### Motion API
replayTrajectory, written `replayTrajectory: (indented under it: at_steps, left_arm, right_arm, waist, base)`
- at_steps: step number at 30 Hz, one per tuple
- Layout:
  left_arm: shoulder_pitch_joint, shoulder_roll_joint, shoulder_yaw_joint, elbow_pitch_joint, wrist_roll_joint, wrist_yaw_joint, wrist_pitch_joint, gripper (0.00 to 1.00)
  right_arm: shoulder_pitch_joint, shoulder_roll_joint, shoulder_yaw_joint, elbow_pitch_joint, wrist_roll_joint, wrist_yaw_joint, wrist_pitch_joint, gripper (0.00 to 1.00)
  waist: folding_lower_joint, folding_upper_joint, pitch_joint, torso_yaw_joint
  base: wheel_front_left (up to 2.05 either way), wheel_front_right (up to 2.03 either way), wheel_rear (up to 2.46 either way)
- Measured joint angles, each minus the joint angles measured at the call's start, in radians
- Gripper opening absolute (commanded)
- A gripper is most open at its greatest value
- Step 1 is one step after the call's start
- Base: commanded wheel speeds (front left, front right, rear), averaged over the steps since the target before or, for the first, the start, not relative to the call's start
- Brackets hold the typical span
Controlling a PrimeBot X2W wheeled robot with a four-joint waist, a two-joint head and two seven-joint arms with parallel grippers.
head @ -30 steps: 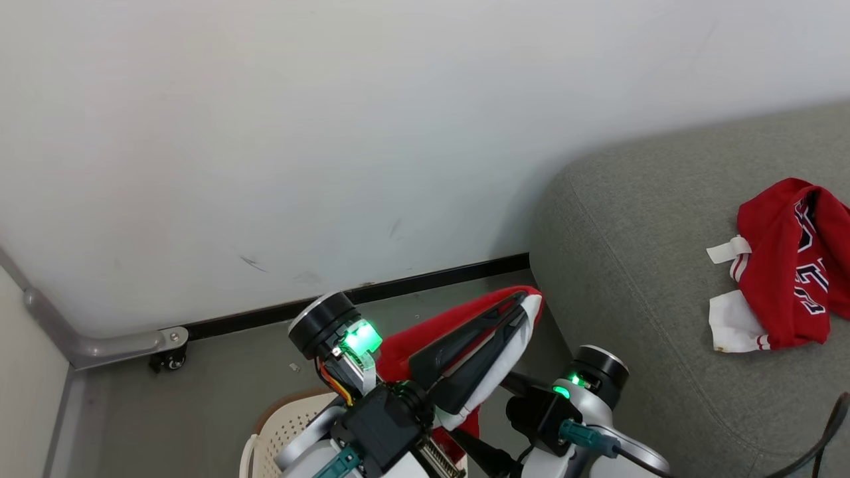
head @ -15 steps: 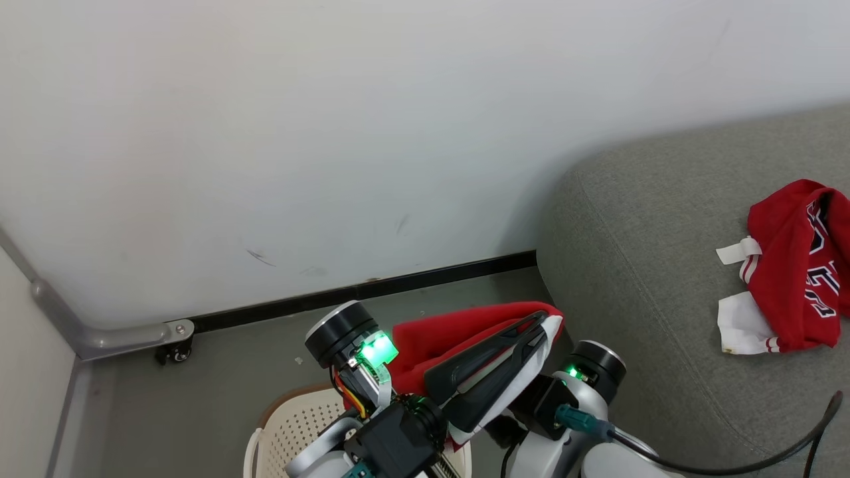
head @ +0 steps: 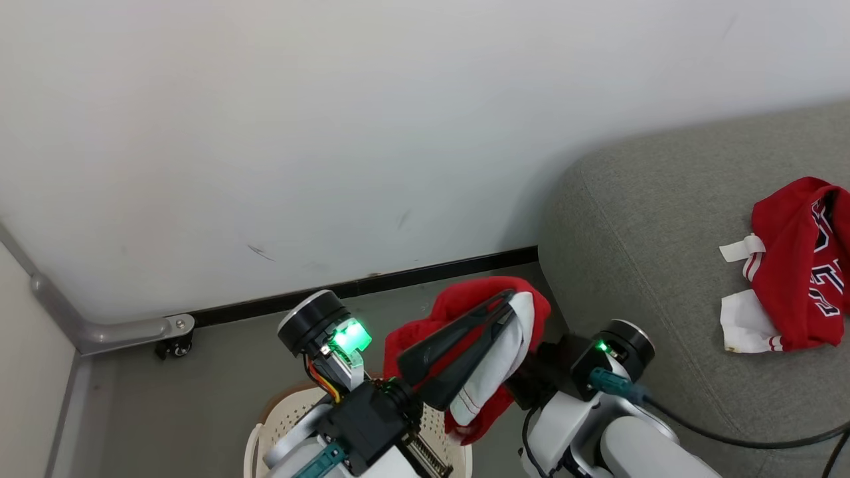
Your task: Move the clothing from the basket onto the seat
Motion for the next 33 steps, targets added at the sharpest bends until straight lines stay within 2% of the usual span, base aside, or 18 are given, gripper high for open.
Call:
replayTrajectory:
  at_steps: [8, 12, 18, 33]
  left_arm:
    - [0.011, 0.010, 0.077, 0.042, -0.008, 0.016, 0.000, 0.00]
    - [0.021, 0.018, 0.095, 0.043, -0.008, 0.019, 0.000, 0.00]
    - [0.028, 0.022, 0.100, 0.056, -0.008, 0.019, 0.000, 0.00]
    - [0.072, 0.048, 0.083, 0.133, 0.029, 0.018, 0.000, 0.00]
  right_arm:
    - [0.006, -0.006, -0.022, -0.014, 0.061, 0.000, 0.000, 0.00]
    - [0.006, -0.017, -0.092, -0.039, 0.074, 0.000, 0.000, 0.00]
    - [0.004, -0.028, -0.146, -0.062, 0.072, 0.000, 0.000, 0.00]
    - [-0.018, -0.031, -0.181, -0.123, 0.072, 0.000, 0.000, 0.00]
  waist:
    - [0.0000, 0.0000, 0.003, 0.000]
    - [0.0000, 0.0000, 0.005, -0.004]
    - [0.0000, 0.0000, 0.010, -0.012]
    - [0.0001, 0.0000, 0.014, -0.018]
  base:
    - [0.00, 0.00, 0.00]
    - [0.00, 0.00, 0.00]
    - [0.00, 0.00, 0.00]
    - [0.00, 0.00, 0.00]
